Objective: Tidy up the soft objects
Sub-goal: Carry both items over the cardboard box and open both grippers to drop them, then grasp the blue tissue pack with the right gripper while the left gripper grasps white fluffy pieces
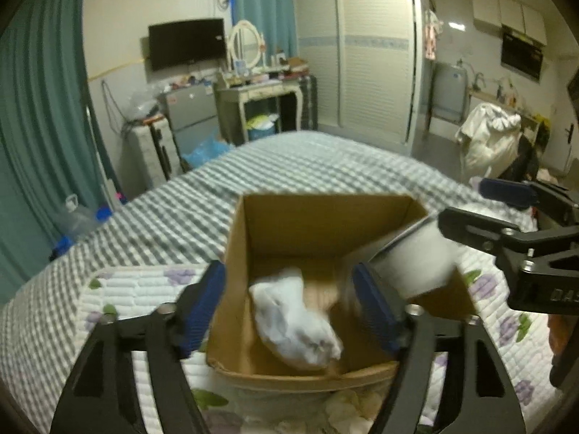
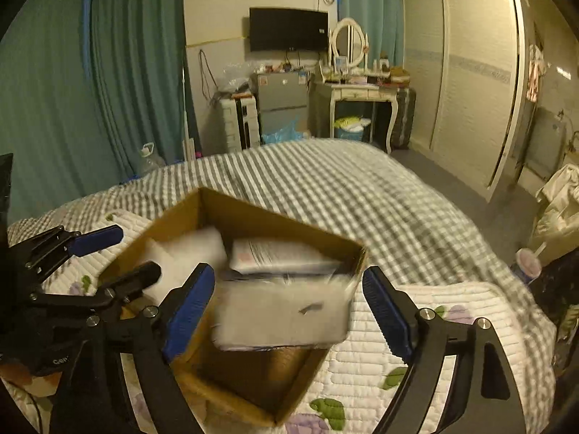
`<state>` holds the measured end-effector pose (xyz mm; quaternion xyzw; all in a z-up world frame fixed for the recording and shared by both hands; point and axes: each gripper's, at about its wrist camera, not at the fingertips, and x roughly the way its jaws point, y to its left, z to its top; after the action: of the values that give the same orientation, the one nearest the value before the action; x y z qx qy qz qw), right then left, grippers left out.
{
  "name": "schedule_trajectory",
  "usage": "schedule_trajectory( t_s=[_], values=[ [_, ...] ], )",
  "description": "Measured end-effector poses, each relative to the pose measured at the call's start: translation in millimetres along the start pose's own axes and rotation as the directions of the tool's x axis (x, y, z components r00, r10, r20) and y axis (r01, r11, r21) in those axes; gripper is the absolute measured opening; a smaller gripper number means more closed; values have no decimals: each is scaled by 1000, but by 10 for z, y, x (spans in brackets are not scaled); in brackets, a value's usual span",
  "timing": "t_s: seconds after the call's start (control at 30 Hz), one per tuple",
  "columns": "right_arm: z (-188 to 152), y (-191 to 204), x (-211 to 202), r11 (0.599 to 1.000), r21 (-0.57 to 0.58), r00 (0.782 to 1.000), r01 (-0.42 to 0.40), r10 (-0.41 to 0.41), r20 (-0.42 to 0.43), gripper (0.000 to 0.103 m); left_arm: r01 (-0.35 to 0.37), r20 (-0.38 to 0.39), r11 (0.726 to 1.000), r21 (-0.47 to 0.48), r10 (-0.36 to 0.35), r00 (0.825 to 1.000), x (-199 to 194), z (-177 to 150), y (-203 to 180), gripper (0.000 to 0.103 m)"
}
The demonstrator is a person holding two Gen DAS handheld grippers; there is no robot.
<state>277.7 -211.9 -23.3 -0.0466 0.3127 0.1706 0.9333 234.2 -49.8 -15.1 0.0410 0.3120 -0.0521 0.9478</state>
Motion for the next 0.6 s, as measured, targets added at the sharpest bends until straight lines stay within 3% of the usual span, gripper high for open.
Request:
schedule_trajectory(
  t_s=[0.17, 0.33, 0.43, 0.6],
  values=[
    [79, 24, -695, 1000, -14, 998, 18, -17, 65, 92, -12, 64, 1000, -24, 13, 998, -608, 139, -3, 82],
    [37, 121, -1418, 997, -69, 993, 36, -27, 116, 103, -52, 141, 998, -37, 57, 988, -1318, 131, -80, 94],
    [-100, 236, -1747, 990, -137, 989, 45, -25, 143, 103, -52, 161, 998, -43, 58, 985, -1649, -18, -142, 94],
    [-477, 333, -1887, 981, -191, 996, 14, 3, 90, 103, -111, 147, 992, -62, 119, 982, -1874, -397, -254, 94]
  ],
)
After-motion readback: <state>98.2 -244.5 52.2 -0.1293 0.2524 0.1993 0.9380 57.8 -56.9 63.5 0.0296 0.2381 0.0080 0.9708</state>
